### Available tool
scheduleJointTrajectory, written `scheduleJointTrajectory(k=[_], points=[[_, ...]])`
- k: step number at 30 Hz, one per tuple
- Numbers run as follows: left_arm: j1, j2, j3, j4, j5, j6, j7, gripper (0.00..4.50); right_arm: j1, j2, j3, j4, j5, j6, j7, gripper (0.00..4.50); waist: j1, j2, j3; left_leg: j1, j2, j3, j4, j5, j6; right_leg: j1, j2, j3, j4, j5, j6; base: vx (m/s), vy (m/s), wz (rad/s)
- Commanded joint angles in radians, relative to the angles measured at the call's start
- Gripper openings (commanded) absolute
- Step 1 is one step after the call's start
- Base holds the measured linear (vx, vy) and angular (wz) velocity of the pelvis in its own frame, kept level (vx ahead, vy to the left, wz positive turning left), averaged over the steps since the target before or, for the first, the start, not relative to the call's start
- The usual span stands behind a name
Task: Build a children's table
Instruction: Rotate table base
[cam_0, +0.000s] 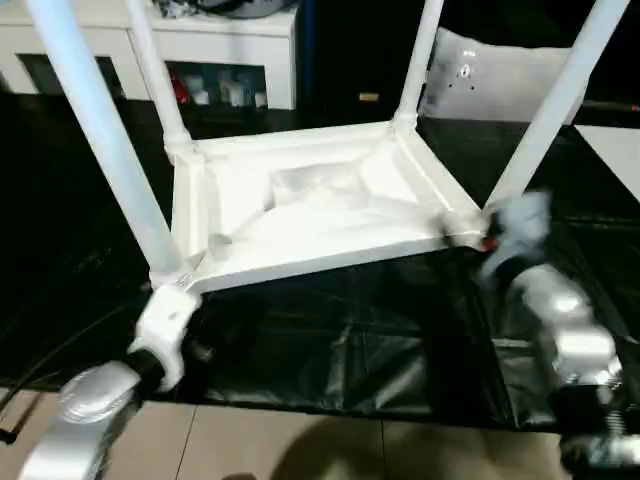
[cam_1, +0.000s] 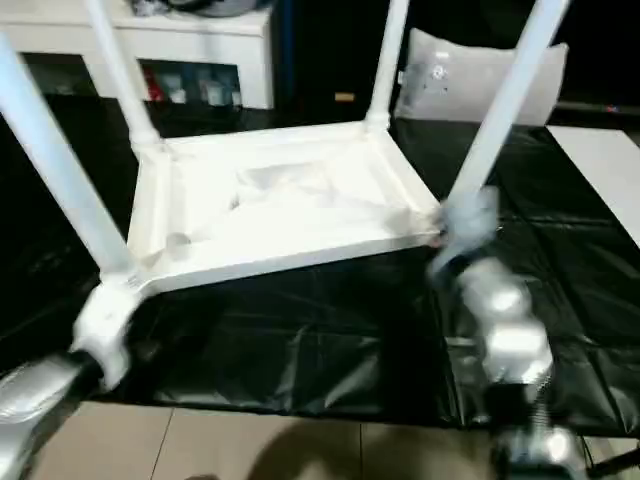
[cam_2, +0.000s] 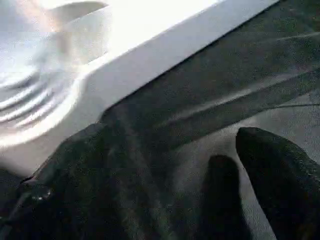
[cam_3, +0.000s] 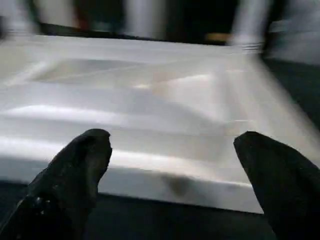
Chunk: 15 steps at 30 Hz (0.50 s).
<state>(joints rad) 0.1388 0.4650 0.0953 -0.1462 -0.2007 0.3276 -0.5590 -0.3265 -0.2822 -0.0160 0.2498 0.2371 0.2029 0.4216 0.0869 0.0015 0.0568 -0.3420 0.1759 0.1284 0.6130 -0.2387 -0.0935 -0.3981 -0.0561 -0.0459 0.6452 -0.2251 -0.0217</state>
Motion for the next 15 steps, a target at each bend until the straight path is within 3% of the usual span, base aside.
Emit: scheduleJointTrajectory(k=[1,2,4,7,10,12,14,15], points=[[0.007,0.025,0.054,-0.020,-0.031,-0.004,-0.030,4.45,0.009,-0.006,0.018,-0.045,0.023,0.023,0.042,4.50,0.000,0.001,-0.048,-0.015,0.036,0.005,-0.084,-0.123,0.065,0.051,-0.063,0.048,-0.091,-0.152,-0.190,0.000,0.000,0.00],[0.010,0.041,0.072,-0.019,-0.042,0.005,-0.044,4.45,0.019,-0.007,0.031,-0.057,0.026,0.025,0.058,4.50,0.004,0.007,-0.047,-0.012,0.036,0.004,-0.084,-0.136,0.058,0.048,-0.064,0.049,-0.091,-0.170,-0.188,0.000,0.000,0.00],[0.014,0.053,0.084,-0.020,-0.051,0.012,-0.054,4.45,0.026,-0.007,0.037,-0.066,0.026,0.027,0.071,4.50,0.005,0.008,-0.046,-0.011,0.037,0.005,-0.087,-0.155,0.052,0.046,-0.064,0.051,-0.091,-0.183,-0.180,0.000,0.000,0.00],[-0.013,0.114,0.116,0.007,-0.063,0.002,-0.088,4.45,0.045,-0.016,0.083,-0.063,-0.066,0.030,0.036,4.50,0.005,0.013,-0.047,-0.013,0.036,0.002,-0.090,-0.144,0.040,0.047,-0.064,0.051,-0.089,-0.161,-0.172,0.000,0.000,0.00],[-0.079,0.110,0.141,0.035,-0.091,0.000,-0.087,4.45,0.044,-0.022,0.100,-0.051,-0.084,0.094,0.017,4.50,0.006,0.012,-0.049,-0.011,0.029,0.005,-0.086,-0.115,0.024,0.050,-0.062,0.051,-0.086,-0.113,-0.180,0.000,0.000,0.00],[-0.151,0.106,0.124,0.074,-0.085,0.005,-0.081,4.45,0.039,-0.017,0.099,-0.058,-0.072,0.189,-0.003,4.50,0.005,0.006,-0.051,-0.011,0.029,0.004,-0.085,-0.090,0.021,0.055,-0.062,0.051,-0.080,-0.077,-0.183,0.000,0.000,0.00],[-0.188,0.104,0.117,0.103,-0.079,0.005,-0.073,4.45,0.036,-0.015,0.100,-0.059,-0.071,0.242,-0.013,4.50,0.005,0.008,-0.053,-0.012,0.028,0.005,-0.083,-0.069,0.018,0.056,-0.064,0.051,-0.078,-0.053,-0.184,0.000,0.000,0.00],[-0.212,0.099,0.115,0.122,-0.080,0.005,-0.068,4.45,0.034,-0.014,0.103,-0.054,-0.075,0.257,-0.018,4.50,0.003,0.001,-0.054,-0.013,0.028,0.006,-0.082,-0.059,0.018,0.058,-0.064,0.051,-0.077,-0.041,-0.183,0.000,0.000,0.00]])
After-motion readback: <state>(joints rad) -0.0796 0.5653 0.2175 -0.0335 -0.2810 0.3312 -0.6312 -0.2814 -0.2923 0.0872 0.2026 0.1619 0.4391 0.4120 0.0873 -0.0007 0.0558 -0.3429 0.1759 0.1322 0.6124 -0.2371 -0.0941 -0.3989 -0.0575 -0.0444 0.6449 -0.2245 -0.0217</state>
